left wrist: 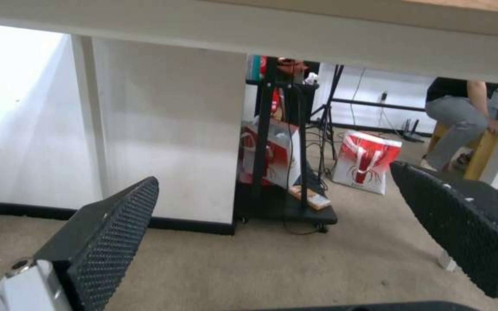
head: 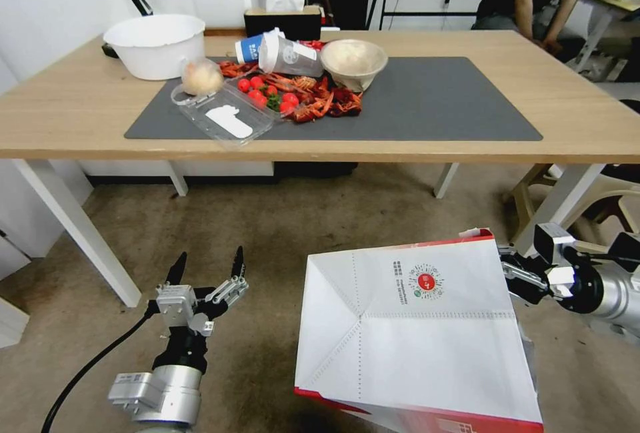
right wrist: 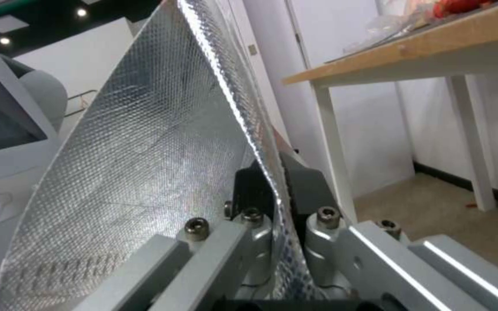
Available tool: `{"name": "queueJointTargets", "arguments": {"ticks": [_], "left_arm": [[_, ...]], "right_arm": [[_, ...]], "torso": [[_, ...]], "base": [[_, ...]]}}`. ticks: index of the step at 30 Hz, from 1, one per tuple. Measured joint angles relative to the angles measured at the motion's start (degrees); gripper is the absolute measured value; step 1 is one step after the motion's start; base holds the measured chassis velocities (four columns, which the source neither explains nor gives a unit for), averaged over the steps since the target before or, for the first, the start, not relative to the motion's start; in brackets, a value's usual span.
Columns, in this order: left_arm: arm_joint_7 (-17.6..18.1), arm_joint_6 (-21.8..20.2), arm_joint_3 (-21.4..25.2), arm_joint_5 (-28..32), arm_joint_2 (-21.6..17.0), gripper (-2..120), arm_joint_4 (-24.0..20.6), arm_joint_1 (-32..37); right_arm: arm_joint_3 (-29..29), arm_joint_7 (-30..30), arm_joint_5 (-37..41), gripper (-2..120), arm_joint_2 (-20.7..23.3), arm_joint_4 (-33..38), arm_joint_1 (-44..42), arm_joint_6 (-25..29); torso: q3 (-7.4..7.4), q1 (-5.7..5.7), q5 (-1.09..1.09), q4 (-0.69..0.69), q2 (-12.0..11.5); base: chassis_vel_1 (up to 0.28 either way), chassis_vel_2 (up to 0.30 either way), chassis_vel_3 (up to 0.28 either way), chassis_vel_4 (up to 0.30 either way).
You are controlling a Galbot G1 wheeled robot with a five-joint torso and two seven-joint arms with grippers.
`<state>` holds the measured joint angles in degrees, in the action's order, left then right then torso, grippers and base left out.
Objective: Pick up the food delivery bag from the floor and place it on the table.
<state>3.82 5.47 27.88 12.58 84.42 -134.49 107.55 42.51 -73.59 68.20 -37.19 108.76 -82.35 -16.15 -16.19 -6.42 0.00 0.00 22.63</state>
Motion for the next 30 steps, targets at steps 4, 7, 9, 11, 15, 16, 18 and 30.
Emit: {"name": "queueJointTargets", "arguments": {"ticks": [4, 7, 9, 11, 15, 16, 18, 30], "left_arm": [[0.0, 0.0, 0.04, -0.02, -0.09, 100, -0.04, 0.0], [0.0, 0.0, 0.04, 0.1, -0.14, 100, -0.06, -0.01], [0.0, 0.0, 0.03, 0.25, -0.18, 100, -0.07, 0.04], [0.0, 0.0, 0.03, 0.25, -0.18, 100, -0.07, 0.04], [0.0, -0.07, -0.07, 0.25, -0.18, 100, -0.07, 0.01], [-0.02, -0.1, -0.12, 0.25, -0.17, 100, -0.07, -0.01], [-0.03, -0.1, -0.13, 0.24, -0.17, 100, -0.07, -0.02], [-0.06, -0.13, -0.14, 0.18, -0.23, 100, -0.07, -0.09]], "right_arm": [[0.01, 0.14, 0.04, 0, -0.23, 0.44, -0.19, -0.01], [0.02, 0.18, 0.03, 0, -0.29, 0.48, -0.16, -0.01], [0.05, 0.3, 0.03, 0, -0.43, 0.6, -0.05, -0.02], [0.05, 0.33, 0.03, 0, -0.49, 0.69, -0.05, -0.02], [0.06, 0.35, -0.09, 0, -0.95, 0.91, -0.24, -0.03], [0.06, 0.35, -0.18, 0, -1.04, 0.92, -0.24, -0.03], [0.06, 0.35, -0.2, 0, -1.05, 0.92, -0.24, -0.03], [0.02, 0.35, -0.23, 0, -0.99, 0.93, -0.1, -0.05]], "torso": [[-0.66, -0.35, 0.0, 0.0, 1.02], [-1.02, -0.54, 0.0, 0.0, 1.56], [-1.52, -0.81, 0.0, 0.0, 2.34], [-1.65, -0.88, 0.0, 0.0, 2.54], [-2.38, -1.23, 0.0, 0.0, 3.61], [-2.59, -1.35, 0.0, 0.0, 3.95], [-2.69, -1.41, 0.0, 0.0, 4.11], [-3.4, -1.82, 0.0, 0.0, 5.19]], "base": [[0.0, 0.0, 0.0, 0.0], [0.0, 0.0, 0.0, 0.0], [0.0, 0.0, 0.0, 0.0], [0.0, 0.0, 0.0, 0.0], [0.0, 0.0, 0.0, 0.0], [0.0, 0.0, 0.0, 0.0], [0.0, 0.0, 0.0, 0.0], [0.0, 0.0, 0.0, 0.0]]}}
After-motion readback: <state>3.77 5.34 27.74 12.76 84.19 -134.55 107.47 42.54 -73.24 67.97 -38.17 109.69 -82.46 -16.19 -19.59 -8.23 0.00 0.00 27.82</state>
